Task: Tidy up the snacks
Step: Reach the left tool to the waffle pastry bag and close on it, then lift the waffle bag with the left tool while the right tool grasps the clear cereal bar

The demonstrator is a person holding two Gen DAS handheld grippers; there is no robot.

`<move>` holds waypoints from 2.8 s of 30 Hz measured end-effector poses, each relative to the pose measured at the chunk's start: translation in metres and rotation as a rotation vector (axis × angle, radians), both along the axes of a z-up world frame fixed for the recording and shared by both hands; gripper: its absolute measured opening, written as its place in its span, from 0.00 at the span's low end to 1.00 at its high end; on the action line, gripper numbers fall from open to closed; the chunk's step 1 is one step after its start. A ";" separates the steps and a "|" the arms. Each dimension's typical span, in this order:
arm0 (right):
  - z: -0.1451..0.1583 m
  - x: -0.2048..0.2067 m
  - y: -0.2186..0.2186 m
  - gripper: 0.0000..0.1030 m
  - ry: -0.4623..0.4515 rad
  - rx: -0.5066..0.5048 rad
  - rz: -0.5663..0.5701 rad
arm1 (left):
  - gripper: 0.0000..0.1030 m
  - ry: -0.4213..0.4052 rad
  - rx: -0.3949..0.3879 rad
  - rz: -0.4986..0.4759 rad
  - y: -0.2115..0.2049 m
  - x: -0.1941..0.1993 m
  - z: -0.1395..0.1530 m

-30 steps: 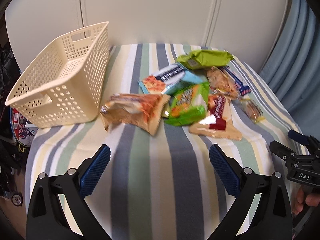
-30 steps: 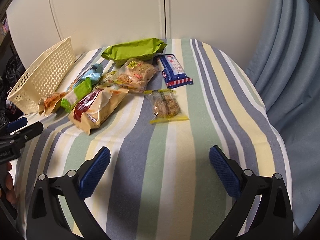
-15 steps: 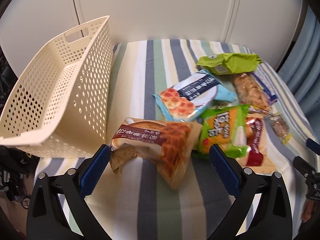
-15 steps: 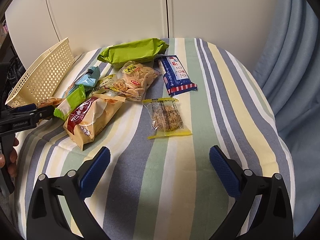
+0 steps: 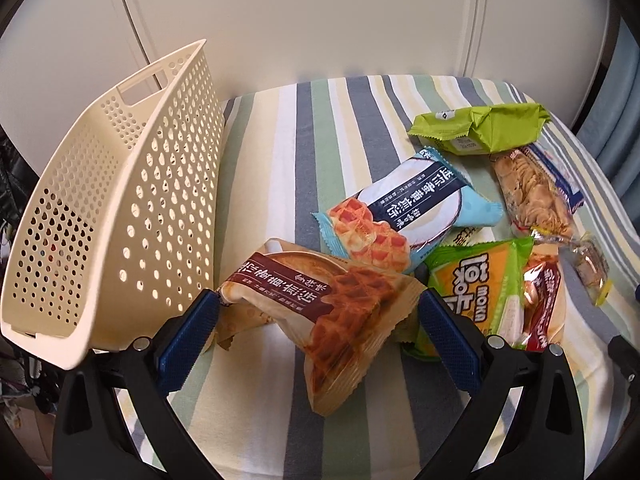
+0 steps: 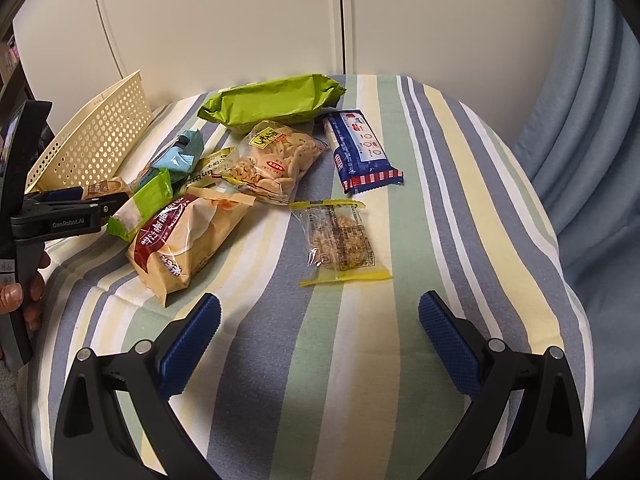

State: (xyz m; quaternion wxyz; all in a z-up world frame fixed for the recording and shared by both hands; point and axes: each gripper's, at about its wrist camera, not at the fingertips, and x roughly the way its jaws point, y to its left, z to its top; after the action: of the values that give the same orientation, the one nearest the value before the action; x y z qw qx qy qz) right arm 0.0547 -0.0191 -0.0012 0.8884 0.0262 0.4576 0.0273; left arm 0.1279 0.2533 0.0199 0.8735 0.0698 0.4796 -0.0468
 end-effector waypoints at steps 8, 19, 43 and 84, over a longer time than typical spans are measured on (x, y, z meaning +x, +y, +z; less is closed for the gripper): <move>0.000 -0.002 -0.003 0.95 -0.004 0.012 -0.015 | 0.97 0.021 -0.160 -0.122 -0.024 -0.009 0.003; 0.001 -0.002 -0.006 0.95 -0.006 0.029 -0.020 | 0.96 0.051 -0.187 -0.045 0.001 0.006 -0.004; 0.007 0.002 -0.012 0.95 -0.017 0.029 -0.030 | 0.69 -0.084 -0.306 -0.082 0.000 -0.039 0.036; 0.006 0.054 -0.019 0.37 0.053 0.071 -0.011 | 0.69 -0.298 -0.386 -0.017 0.063 -0.069 0.110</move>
State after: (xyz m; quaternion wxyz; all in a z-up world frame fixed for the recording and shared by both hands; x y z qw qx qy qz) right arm 0.1092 -0.0383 0.0046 0.8747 0.0607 0.4793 0.0379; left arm 0.0591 0.3165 0.1297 0.9313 -0.0881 0.3269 -0.1342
